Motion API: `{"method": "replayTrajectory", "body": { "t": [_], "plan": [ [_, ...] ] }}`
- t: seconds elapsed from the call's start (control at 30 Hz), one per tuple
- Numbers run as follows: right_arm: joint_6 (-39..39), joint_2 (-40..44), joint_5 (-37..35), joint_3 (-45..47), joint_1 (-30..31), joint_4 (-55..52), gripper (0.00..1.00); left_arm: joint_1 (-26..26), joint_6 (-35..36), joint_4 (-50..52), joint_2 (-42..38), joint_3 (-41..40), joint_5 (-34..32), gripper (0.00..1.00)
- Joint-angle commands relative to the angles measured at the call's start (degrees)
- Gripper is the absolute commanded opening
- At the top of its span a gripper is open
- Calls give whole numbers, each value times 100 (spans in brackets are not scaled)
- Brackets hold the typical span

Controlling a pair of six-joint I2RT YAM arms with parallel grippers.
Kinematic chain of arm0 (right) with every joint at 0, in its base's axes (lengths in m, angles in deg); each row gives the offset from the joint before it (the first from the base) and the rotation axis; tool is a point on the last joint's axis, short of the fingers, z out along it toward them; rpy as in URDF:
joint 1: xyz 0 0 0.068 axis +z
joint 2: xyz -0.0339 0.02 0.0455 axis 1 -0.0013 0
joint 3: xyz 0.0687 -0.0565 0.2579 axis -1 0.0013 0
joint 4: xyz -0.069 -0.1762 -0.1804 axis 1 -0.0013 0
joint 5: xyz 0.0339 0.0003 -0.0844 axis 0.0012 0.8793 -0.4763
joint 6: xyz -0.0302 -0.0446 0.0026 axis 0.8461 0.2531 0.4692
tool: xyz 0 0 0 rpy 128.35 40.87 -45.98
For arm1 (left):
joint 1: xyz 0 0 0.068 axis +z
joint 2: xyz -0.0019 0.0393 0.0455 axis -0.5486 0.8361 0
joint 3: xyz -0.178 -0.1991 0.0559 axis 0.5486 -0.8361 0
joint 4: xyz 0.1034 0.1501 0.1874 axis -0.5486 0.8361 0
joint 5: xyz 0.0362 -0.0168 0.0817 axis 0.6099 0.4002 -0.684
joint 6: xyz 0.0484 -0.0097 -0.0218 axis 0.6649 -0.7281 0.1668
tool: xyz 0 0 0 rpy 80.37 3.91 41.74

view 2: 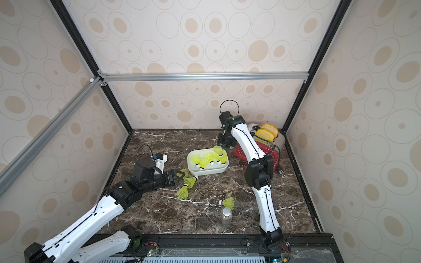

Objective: Put the shuttlecocks into the storage box
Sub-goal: Place the shuttlecock in the storage box.

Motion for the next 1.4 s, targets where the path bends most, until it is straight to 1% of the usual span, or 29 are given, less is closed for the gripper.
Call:
{"method": "replayTrajectory", "body": {
  "t": [0.0,0.47,0.57,0.67,0.73,0.87,1.03,1.2,1.3,1.37],
  "plan": [
    [-87,-138,-126,88,-31,-143,0,7,53,-17,9,238,-40,78],
    [-165,-73,-348,442,-86,-164,0,6,76,9,22,266,-46,78],
    [-129,-76,-344,331,-88,-164,18,6,71,9,25,274,-49,78],
    [-64,-56,-391,170,-79,-203,30,6,71,26,36,291,-52,78],
    [-10,-39,-420,62,-77,-246,33,6,71,35,54,298,-57,78],
    [139,117,-559,-76,-44,-265,33,6,53,50,62,317,-66,78],
    [542,525,-934,-52,126,-140,33,6,44,208,58,377,-124,78],
    [1413,1271,-1341,679,590,414,34,6,9,616,7,512,-312,78],
    [1839,1848,-1467,1648,1009,839,36,6,-39,925,-231,537,-484,78],
    [2009,2317,-1532,2491,1339,1224,39,8,-18,1202,-451,534,-594,79]
  ]
}}
